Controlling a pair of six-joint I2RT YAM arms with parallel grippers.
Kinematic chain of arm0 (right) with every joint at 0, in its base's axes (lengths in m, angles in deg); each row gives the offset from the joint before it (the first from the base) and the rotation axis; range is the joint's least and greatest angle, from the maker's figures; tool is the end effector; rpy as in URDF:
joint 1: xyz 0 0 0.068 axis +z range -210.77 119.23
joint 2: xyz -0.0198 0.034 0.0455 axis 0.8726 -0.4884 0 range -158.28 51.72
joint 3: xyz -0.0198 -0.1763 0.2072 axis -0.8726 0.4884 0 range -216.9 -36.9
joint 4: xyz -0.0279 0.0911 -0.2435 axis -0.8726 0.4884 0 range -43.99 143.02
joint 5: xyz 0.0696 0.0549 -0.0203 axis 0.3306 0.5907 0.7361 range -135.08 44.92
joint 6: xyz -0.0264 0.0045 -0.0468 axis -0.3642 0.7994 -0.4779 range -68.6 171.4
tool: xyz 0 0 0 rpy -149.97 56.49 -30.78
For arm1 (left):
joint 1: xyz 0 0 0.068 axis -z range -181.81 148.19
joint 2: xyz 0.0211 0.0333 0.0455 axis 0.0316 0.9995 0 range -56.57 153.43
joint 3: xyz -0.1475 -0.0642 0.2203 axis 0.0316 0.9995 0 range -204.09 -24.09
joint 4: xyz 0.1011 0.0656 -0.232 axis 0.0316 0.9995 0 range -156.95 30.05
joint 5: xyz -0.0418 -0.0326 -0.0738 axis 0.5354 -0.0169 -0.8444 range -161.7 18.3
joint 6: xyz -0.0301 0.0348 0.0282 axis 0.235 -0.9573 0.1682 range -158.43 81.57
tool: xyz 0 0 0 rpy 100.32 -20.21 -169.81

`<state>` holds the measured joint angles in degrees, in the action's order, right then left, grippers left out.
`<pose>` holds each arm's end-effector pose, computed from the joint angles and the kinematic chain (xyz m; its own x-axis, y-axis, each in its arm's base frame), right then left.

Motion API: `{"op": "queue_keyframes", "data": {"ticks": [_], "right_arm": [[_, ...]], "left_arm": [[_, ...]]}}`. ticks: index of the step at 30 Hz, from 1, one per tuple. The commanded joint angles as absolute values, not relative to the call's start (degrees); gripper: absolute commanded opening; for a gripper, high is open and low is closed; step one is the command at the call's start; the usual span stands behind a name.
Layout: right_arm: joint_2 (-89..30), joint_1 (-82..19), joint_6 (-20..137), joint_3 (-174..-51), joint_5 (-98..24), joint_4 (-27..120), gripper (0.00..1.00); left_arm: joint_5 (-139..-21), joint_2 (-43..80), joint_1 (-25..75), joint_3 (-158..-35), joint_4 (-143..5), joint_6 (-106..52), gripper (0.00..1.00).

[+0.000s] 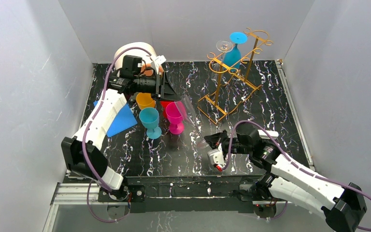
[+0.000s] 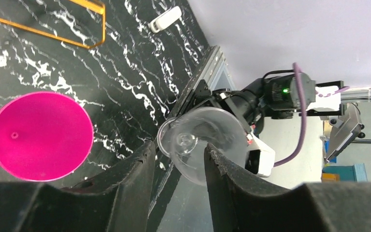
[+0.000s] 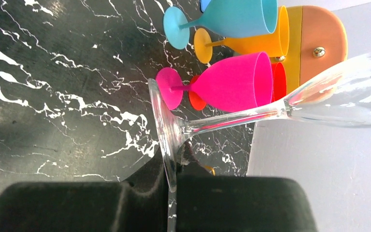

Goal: Take the wine glass off the wine glass rack
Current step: Place the wine glass at the center of the board.

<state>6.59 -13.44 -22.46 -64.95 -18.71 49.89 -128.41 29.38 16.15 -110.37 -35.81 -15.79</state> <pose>0.1134 0.1464 0.2481 0.8355 -0.3635 -0.4121 -0.4940 -0.1685 -0.8530 0.3012 -0.1290 0.3903 -0.7777 0.0300 -0.6280 0.5990 0.3384 -0.7257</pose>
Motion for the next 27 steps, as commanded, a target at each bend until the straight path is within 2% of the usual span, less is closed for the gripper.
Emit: {"op": "queue_keyframes", "data": {"ticks": [1,3,7,19,22,27], "right_arm": [[6.42,-13.16,-29.46,-69.43,-18.91,51.57,0.01],[5.67,-13.14,-30.57,-70.62,-18.49,53.32,0.01],[4.76,-13.13,-32.71,-70.99,-19.0,53.02,0.01],[3.26,-13.16,-32.68,-72.4,-21.06,52.4,0.01],[3.54,-13.15,-32.67,-72.9,-21.55,53.93,0.02],[3.92,-13.2,-32.2,-73.2,-21.62,55.46,0.11]], "left_arm": [[-127.35,31.61,17.51,-113.97,-25.99,-21.87,0.39],[-126.35,32.28,18.18,-114.99,-24.49,-22.92,0.42],[-127.26,32.22,18.61,-116.01,-24.21,-23.79,0.42],[-123.88,29.84,18.76,-117.3,-21.77,-26.56,0.0],[-122.56,29.82,18.76,-118.29,-21.61,-26.2,0.0],[-120.34,29.59,18.76,-119.41,-22.42,-24.61,0.0]]}}
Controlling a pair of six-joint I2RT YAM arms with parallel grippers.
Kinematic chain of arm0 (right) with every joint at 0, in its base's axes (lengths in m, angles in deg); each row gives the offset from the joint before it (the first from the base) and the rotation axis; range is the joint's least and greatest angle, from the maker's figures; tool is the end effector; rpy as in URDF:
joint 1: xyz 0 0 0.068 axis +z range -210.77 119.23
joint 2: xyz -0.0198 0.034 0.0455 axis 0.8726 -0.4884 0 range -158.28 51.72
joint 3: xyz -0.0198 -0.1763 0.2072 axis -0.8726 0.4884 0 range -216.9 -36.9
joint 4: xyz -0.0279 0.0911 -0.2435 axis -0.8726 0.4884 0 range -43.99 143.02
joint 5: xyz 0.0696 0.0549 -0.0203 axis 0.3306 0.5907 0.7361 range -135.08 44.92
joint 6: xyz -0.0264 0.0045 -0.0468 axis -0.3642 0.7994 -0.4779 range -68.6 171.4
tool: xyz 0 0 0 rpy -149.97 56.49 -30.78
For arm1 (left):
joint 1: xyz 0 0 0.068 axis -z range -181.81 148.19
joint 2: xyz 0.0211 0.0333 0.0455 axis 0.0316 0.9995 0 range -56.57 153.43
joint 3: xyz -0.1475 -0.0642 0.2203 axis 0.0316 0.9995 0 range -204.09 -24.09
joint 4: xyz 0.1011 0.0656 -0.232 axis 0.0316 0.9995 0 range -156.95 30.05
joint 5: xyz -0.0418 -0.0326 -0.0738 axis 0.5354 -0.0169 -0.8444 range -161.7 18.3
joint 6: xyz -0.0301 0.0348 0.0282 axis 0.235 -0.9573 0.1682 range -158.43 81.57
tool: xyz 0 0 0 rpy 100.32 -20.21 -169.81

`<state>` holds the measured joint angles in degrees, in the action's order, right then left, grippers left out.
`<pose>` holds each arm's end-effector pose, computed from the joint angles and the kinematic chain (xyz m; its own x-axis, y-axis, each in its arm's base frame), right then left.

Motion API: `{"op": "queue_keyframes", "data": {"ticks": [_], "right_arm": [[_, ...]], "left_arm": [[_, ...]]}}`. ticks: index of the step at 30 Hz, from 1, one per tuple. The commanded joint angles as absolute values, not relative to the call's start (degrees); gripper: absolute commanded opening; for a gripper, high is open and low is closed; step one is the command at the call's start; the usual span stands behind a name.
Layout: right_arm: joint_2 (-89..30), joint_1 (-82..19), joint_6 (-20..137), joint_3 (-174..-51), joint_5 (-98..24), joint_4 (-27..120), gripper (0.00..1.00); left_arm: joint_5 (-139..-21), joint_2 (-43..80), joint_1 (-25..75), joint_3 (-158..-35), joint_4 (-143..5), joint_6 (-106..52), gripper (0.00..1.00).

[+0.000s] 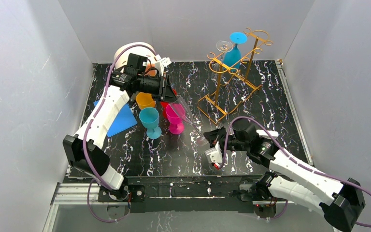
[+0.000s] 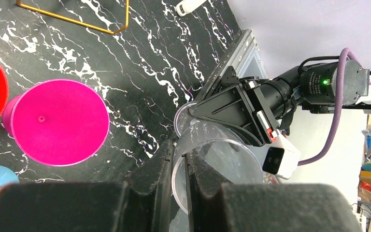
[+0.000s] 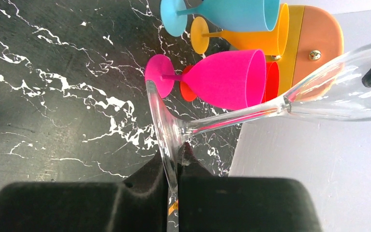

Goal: Take the wine glass off the wine glass rack
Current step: Place the wine glass at the center of the board.

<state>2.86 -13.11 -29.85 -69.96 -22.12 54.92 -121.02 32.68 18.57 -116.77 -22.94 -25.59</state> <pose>0.1214 0.1538 0.2587 0.8658 -0.4011 -0.2992 -0.4180 -0.2508 -0.8732 0.3012 -0.1408 0.3888 -0.7649 0.1297 -0.6310 0.6123 0.4506 -0.6497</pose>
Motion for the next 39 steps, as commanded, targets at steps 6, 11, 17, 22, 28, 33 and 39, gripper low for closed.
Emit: {"op": "queue_keyframes", "data": {"ticks": [6,11,17,22,28,33,39], "right_arm": [[3.71,-13.14,-30.99,-73.75,-19.61,56.4,0.16],[4.99,-13.2,-30.34,-72.93,-19.23,55.46,0.19],[6.18,-13.18,-27.2,-72.65,-18.13,54.56,0.28],[6.71,-13.19,-26.71,-72.49,-17.49,54.76,0.33],[7.07,-13.18,-26.08,-71.95,-17.63,55.39,0.35],[7.99,-13.19,-23.89,-71.3,-17.95,54.99,0.36],[10.89,-13.22,-18.19,-69.56,-19.07,50.04,0.36]], "left_arm": [[-117.96,29.11,18.85,-120.84,-23.14,-23.08,0.0],[-116.92,28.22,18.93,-120.65,-24.31,-22.18,0.0],[-115.07,27.43,19.02,-120.73,-23.27,-24.69,0.0],[-115.29,28.15,19.02,-122.2,-23.27,-24.41,0.0],[-114.95,27.85,19.02,-122.26,-23.54,-24.17,0.0],[-113.94,27.65,19.02,-122.44,-23.64,-23.98,0.0],[-108.17,27.28,19.1,-122.35,-24.95,-22.63,0.0]]}}
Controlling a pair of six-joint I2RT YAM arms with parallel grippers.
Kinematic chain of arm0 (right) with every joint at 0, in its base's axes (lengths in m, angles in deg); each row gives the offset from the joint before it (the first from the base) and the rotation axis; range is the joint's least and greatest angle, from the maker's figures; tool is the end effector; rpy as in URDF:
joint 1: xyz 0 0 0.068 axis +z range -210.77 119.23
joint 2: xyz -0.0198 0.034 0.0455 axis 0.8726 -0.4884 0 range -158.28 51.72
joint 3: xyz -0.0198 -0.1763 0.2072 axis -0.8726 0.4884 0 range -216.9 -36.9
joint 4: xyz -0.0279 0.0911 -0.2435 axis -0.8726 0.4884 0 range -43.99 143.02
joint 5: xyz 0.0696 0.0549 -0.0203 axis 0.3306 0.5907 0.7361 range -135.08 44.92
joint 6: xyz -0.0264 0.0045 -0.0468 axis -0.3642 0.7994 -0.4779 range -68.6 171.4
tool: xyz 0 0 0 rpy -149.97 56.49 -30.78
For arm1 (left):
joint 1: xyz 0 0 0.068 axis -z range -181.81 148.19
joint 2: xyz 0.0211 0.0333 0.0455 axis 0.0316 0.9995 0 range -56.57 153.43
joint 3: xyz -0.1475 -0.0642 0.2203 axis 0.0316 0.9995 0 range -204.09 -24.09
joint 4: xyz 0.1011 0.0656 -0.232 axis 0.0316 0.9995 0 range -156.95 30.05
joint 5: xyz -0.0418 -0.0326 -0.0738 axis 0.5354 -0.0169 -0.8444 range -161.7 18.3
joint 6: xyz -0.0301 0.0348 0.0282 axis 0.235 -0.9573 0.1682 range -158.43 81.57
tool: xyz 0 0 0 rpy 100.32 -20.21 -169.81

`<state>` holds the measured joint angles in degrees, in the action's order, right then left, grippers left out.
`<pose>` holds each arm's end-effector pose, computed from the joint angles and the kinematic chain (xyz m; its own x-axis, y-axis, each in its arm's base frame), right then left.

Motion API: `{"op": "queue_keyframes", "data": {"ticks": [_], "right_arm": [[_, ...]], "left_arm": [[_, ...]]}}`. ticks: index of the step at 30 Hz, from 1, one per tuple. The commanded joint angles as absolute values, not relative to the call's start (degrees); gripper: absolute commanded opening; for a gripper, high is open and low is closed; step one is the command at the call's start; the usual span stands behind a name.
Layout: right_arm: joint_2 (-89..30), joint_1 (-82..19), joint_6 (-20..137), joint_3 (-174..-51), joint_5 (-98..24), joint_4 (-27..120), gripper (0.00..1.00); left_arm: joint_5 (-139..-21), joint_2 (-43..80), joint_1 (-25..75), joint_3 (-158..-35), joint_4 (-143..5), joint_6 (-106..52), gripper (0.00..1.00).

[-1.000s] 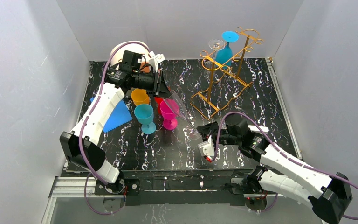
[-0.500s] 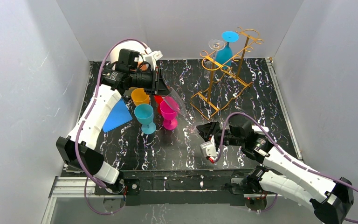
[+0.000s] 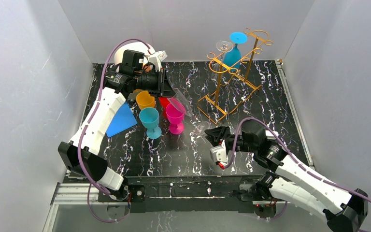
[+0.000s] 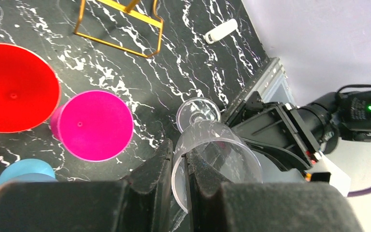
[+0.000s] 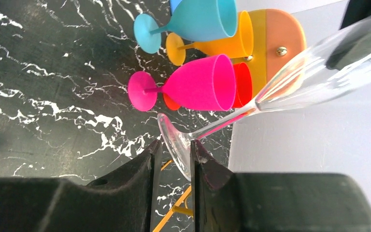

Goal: Take the wine glass off the wine glass rack
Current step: Place the wine glass at the center of the board.

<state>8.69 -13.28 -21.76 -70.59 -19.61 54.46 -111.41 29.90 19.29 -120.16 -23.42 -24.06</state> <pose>0.1101 0.1427 0.2806 0.8421 -0.3602 -0.4015 -0.4704 -0.1262 -0.8734 0.2898 -0.1363 0.4204 -0.6959 0.0639 -0.7153 0.6182 0.5603 -0.5513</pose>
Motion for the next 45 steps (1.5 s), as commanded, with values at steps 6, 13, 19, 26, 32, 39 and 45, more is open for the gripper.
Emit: {"op": "queue_keyframes", "data": {"ticks": [6,13,19,26,32,39,45], "right_arm": [[14.26,-13.19,-3.98,-64.51,-30.17,36.47,0.36],[17.0,-13.14,22.01,-63.48,-54.5,31.71,0.38],[18.25,-13.17,42.91,-62.52,-58.6,34.3,0.45],[17.41,-13.17,67.24,-63.73,-67.02,39.81,0.69],[12.83,-13.14,85.07,-66.91,-76.33,47.62,0.84],[9.26,-13.18,109.91,-74.56,-96.36,68.58,0.94],[3.76,-13.55,91.59,-80.82,-101.31,66.83,0.99]], "left_arm": [[-99.83,26.85,21.31,-120.23,-30.24,-17.6,0.0],[-91.09,29.74,25.06,-123.71,-31.55,-16.69,0.0],[-83.58,34.92,25.46,-130.78,-25.42,-19.85,0.0],[-80.35,42.42,26.44,-139.88,-21.19,-22.11,0.0],[-76.44,49.56,28.01,-147.09,-16.07,-23.9,0.0],[-70.17,54.97,28.98,-149.63,-13.71,-23.48,0.0],[-64.16,58.11,30.62,-148.56,-14.31,-21.21,0.0]]}}
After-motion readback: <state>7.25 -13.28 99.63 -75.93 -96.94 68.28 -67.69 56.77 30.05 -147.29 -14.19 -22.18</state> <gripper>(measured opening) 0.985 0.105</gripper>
